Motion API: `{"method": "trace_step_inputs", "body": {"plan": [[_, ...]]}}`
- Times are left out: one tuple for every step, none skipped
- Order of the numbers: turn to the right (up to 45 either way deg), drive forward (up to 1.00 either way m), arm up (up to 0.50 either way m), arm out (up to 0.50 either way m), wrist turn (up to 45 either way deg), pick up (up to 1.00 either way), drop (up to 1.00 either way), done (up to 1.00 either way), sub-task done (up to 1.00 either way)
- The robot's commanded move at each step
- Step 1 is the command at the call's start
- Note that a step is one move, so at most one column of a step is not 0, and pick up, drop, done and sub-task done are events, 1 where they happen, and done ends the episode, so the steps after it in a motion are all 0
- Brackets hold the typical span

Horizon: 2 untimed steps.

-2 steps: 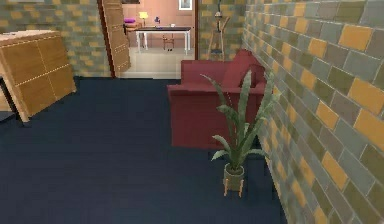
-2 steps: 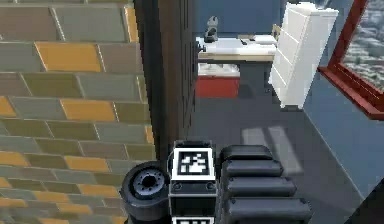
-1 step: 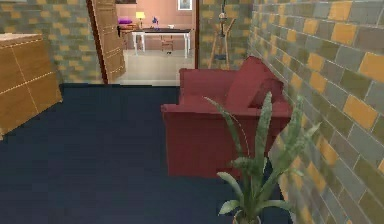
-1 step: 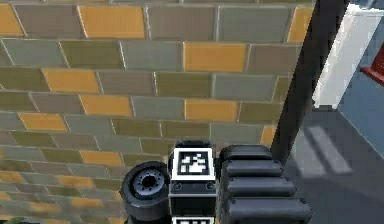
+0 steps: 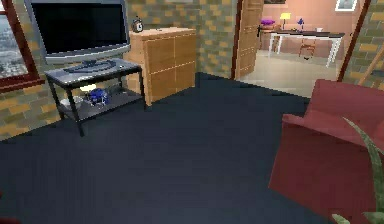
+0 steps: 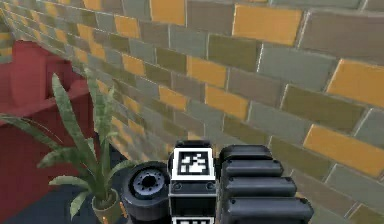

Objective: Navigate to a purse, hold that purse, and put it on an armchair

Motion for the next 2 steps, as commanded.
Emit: {"method": "trace_step_inputs", "body": {"plan": [[0.0,0.65,0.0,0.0,0.0,0.0,0.0,0.0,0.0],[6.0,0.0,0.0,0.0,0.0,0.0,0.0,0.0,0.0]]}}
